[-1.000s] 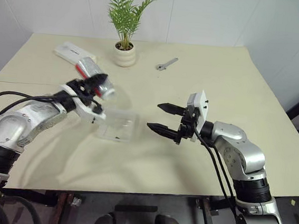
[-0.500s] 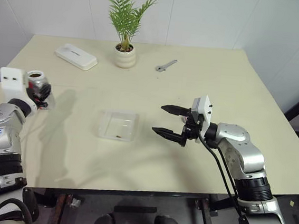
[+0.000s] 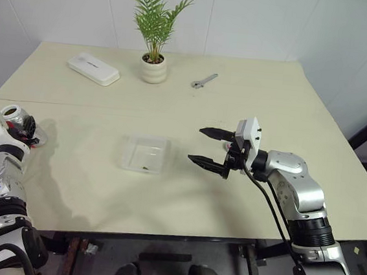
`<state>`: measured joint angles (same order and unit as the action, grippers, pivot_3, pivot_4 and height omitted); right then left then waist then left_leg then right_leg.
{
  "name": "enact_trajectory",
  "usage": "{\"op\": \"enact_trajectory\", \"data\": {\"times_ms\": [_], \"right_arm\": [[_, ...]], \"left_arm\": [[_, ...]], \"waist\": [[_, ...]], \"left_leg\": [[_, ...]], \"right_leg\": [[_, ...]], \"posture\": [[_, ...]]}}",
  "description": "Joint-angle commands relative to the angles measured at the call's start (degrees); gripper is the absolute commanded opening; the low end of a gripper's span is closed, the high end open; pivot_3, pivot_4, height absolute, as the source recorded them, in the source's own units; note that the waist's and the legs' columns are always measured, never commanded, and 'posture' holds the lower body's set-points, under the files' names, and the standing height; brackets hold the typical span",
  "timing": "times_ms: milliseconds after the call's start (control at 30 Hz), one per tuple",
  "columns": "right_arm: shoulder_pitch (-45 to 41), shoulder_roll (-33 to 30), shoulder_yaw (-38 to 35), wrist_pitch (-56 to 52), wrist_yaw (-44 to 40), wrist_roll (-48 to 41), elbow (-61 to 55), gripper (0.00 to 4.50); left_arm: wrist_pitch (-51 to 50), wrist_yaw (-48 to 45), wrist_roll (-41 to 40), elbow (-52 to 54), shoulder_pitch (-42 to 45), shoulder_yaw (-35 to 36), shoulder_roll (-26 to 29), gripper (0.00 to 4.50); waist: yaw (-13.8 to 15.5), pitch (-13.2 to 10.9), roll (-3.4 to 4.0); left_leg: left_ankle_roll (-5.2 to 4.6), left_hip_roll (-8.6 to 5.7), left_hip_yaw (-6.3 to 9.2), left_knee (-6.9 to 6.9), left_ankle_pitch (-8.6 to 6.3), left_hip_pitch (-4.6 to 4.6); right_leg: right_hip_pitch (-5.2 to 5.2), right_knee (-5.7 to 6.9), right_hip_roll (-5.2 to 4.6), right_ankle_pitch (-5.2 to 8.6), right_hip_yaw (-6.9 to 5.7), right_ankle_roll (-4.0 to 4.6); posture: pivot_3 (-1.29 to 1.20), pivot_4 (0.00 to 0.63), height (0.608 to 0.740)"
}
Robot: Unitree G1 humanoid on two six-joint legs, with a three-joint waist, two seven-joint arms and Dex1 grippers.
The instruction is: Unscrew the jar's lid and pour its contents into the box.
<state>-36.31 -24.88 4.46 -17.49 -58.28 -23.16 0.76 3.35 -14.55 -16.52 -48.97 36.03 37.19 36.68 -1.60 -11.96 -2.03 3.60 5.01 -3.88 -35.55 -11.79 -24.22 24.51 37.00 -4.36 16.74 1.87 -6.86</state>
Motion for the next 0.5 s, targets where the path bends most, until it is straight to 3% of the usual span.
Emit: {"op": "enact_trajectory", "data": {"times_ms": [33, 100, 367, 500], "right_arm": [[0.4, -0.3, -1.4, 0.4, 0.4, -0.9, -2.4, 4.50], [0.6, -0.3, -1.4, 0.1, 0.5, -1.1, -2.8, 4.50], [2.4, -0.9, -1.7, -1.3, 0.3, -2.3, -5.3, 4.50], [4.0, -1.8, -2.3, -2.2, -0.1, -3.2, -7.1, 4.50]], "left_arm": [[2.0, -0.6, -0.6, 0.8, -0.8, -0.7, 1.7, 3.41], [1.5, -1.8, -1.0, 3.6, -2.5, -1.3, 1.5, 3.99], [-6.3, 0.7, -4.5, 28.0, -19.3, 1.1, -1.7, 3.99], [-13.8, 2.2, -9.8, 45.2, -32.7, 5.7, -5.6, 3.99]], "waist": [[0.0, 0.0, 0.00], [-0.1, 0.0, -0.01], [-0.2, 0.0, -0.02], [-0.2, 0.1, -0.10]], "left_leg": [[0.00, 0.00, 0.00, 0.00, 0.00, 0.00], [0.01, 0.00, -0.02, 0.00, 0.00, 0.00], [0.07, 0.07, -0.06, 0.17, -0.05, 0.02], [0.09, 0.10, -0.08, 0.21, -0.08, 0.03]], "right_leg": [[0.00, -0.01, 0.00, 0.00, 0.00, 0.00], [0.00, -0.02, 0.00, 0.00, 0.00, 0.00], [0.04, -0.10, 0.00, 0.03, 0.00, 0.05], [0.03, -0.17, -0.01, 0.04, 0.01, 0.08]], "posture": [[0.00, 0.150, 0.740], [0.00, 0.150, 0.740], [0.00, 0.150, 0.740], [0.00, 0.150, 0.740]]}}
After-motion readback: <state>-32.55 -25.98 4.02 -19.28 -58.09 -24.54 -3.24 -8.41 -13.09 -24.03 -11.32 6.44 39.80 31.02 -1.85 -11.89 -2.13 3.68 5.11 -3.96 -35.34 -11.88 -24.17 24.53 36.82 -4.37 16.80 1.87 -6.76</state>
